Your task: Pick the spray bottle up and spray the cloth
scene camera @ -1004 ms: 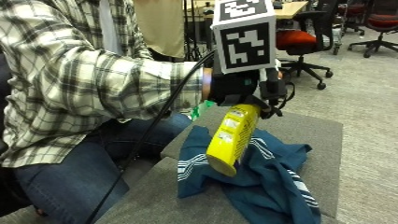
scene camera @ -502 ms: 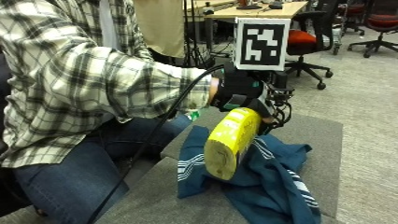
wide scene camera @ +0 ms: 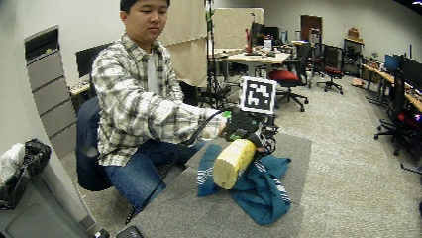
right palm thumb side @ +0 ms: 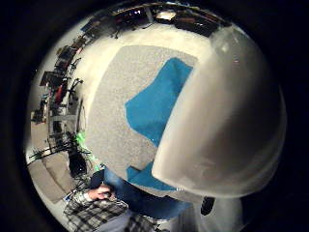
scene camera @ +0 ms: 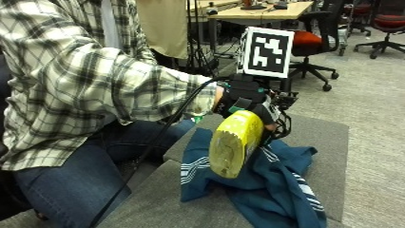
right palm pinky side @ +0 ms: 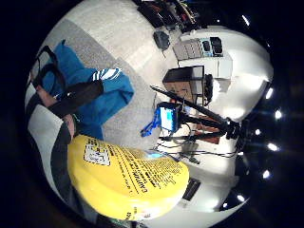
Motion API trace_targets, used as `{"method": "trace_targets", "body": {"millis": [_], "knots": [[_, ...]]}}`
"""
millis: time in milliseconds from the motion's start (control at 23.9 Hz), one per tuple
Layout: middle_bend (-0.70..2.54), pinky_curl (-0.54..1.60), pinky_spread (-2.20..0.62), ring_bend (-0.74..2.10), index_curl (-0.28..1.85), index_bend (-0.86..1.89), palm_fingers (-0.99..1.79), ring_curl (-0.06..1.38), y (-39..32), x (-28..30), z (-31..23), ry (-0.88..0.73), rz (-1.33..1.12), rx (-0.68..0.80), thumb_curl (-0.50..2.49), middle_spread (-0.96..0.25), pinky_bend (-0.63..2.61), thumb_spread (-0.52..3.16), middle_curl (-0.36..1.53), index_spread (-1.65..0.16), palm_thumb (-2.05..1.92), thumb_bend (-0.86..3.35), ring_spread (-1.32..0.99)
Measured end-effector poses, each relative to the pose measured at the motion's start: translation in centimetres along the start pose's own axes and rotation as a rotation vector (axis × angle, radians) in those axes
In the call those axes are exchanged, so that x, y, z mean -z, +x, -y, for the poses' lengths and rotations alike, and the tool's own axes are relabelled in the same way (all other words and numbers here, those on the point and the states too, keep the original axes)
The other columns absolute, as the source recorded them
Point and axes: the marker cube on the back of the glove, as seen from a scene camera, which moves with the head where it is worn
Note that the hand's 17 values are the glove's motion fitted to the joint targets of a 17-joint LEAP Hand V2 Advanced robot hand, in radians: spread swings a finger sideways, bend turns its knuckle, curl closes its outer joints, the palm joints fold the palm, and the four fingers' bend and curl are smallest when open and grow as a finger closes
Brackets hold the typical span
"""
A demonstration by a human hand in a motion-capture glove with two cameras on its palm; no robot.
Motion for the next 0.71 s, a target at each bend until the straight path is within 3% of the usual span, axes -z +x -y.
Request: {"method": "trace_targets", "body": {"millis": [377,711], "knots": [[0.49,0.37,-0.17,0.55,0.59,0.19,1.29,0.47,-1.0,-0.3,-0.3,-0.004,-0.059,0.041,0.78,-0.2,0.45,0.03,0.52,-0.29,1.04,-0.03,-0.23],[0.49,0.37,-0.17,0.55,0.59,0.19,1.29,0.47,-0.1,1.5,-0.7,0.068,0.143,-0.004,0.79,-0.2,0.45,0.03,0.51,-0.29,1.04,-0.03,-0.23]]}}
